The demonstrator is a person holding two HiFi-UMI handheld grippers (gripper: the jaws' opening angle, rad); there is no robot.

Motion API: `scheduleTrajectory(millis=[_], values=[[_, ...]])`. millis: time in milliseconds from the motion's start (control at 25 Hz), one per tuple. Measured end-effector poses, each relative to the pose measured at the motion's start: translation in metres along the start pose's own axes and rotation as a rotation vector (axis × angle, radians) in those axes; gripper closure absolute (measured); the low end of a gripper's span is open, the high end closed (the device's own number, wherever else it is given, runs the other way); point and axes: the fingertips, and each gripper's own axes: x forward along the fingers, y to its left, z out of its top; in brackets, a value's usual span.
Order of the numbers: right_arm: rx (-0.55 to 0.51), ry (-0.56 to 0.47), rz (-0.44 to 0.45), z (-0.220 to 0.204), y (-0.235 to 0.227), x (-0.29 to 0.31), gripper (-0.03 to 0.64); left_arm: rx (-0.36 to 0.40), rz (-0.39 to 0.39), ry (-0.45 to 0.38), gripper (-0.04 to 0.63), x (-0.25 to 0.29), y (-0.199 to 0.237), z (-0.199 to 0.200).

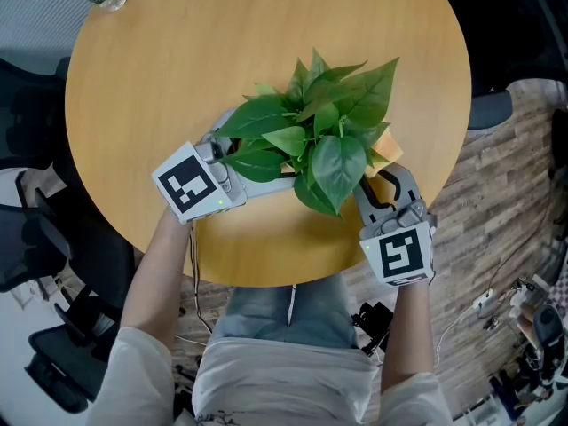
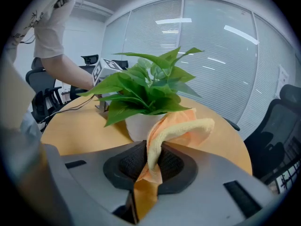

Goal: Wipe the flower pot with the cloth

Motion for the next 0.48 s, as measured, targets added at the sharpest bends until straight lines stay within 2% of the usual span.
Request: scheduleTrajectory(millis=[120, 320, 400, 480], values=[[0.006, 0.027, -0.039, -0.002, -0.018, 0.003, 0.562, -0.001, 0.003, -0.004, 0.175, 0.000, 0.000, 0.000], [-0.089, 0.016, -0.036, 0.014, -0.020, 0.017, 0.563, -0.016, 0.022, -0.017, 0.175, 0.001, -0.001, 0.002], [-0.101, 0.007, -0.040, 0.017, -0.020, 0.017, 0.563, -0.016, 0.039, -0.042, 0.175, 0.003, 0.000, 0.005], [-0.104, 0.011, -0.037, 0.016, -0.019, 0.017, 0.563, -0.014, 0.057, -0.030, 0.175, 0.004, 0.000, 0.004]])
